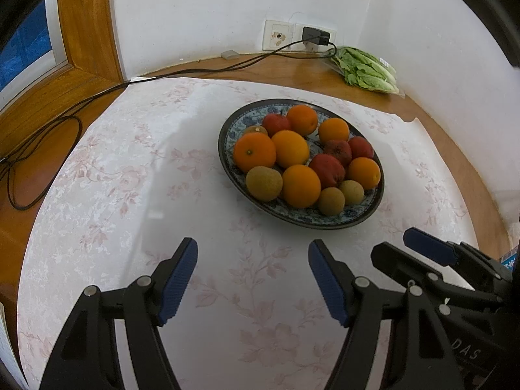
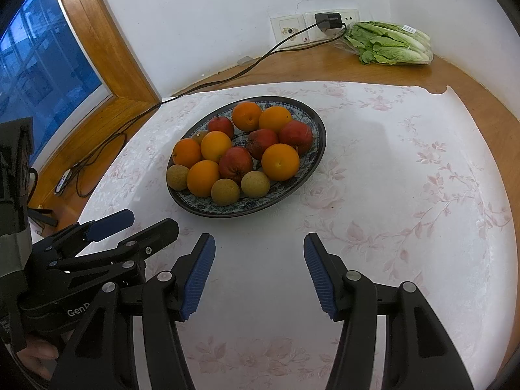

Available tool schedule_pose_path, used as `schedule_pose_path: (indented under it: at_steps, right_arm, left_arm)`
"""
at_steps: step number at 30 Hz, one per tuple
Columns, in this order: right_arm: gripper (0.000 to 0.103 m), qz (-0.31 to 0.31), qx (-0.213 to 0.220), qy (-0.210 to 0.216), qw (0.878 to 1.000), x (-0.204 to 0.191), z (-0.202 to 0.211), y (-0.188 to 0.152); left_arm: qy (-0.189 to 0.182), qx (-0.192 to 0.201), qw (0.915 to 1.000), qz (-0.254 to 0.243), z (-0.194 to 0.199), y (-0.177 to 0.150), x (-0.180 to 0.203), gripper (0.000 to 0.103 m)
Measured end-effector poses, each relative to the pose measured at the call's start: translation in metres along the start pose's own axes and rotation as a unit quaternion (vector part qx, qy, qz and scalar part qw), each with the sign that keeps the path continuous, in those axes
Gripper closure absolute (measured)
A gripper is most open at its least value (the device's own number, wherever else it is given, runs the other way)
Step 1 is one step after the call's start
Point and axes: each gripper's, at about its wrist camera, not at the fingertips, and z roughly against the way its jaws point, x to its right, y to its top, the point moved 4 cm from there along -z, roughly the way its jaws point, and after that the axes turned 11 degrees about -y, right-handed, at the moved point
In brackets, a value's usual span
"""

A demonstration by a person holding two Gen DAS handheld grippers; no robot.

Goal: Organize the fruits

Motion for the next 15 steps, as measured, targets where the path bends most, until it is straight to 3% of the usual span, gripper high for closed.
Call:
schedule_pose_path:
  at_steps: [15]
  right_arm:
    - [0.045,-0.001,-0.001,0.001,1.000,0.0003,0.0001,0.0008]
  left_arm:
    - [-0.001,0.001,1.0000,0.000,-0.0002,0.0006,0.0004,0.029]
